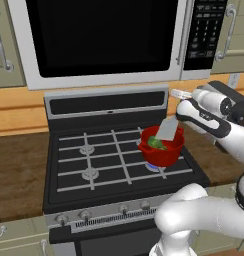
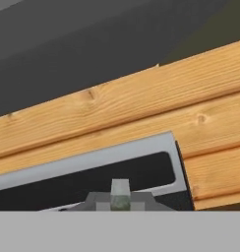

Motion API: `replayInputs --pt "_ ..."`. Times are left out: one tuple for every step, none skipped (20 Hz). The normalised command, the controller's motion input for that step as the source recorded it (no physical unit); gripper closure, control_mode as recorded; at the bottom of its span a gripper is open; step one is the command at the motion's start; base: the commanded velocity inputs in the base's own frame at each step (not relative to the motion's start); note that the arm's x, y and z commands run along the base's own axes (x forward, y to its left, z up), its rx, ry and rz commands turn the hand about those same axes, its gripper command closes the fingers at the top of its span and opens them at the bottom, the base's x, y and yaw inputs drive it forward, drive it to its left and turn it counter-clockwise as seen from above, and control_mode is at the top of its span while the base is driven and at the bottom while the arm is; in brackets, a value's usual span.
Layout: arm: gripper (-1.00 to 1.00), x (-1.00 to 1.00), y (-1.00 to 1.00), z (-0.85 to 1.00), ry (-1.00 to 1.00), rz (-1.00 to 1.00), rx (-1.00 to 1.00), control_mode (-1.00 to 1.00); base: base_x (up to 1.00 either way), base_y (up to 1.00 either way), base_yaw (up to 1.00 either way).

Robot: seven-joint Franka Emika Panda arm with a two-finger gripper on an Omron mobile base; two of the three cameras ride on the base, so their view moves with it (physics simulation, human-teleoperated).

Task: Put the broccoli and lime in the pot. Retrieve the spatula and lightly stir the vegetables in the pot.

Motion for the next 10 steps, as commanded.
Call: replayInputs --pt "1.00 0.19 0.33 -0.21 0.00 0.16 0.02 -1.00 0.00 0.00 0.00" --pt "1.00 0.06 0.35 -0.22 0.00 0.17 0.03 -1.00 0.00 0.00 0.00" --pt "1.00 0.00 0.36 -0.29 0.00 0.18 0.03 -1.00 0.00 0.00 0.00" --pt "1.00 0.00 0.36 -0.37 0.00 0.18 0.02 -1.00 0.00 0.00 0.00" --pt "1.00 0.00 0.24 -0.39 0.00 0.17 0.01 -1.00 0.00 0.00 0.00" --pt "1.00 0.00 0.09 -0.31 -0.01 0.16 0.00 -1.00 0.00 0.00 0.00" --pt "1.00 0.00 0.00 -0.15 -0.02 0.15 0.00 -1.00 0.00 0.00 0.00" --pt "1.00 0.00 0.00 -0.11 -0.03 0.13 0.00 -1.00 0.00 0.00 0.00" --pt "1.00 0.11 0.00 -0.24 0.00 0.12 0.00 -1.00 0.00 0.00 0.00" --pt "1.00 0.29 0.00 -0.30 0.00 0.09 0.00 -1.00 0.00 0.00 0.00"
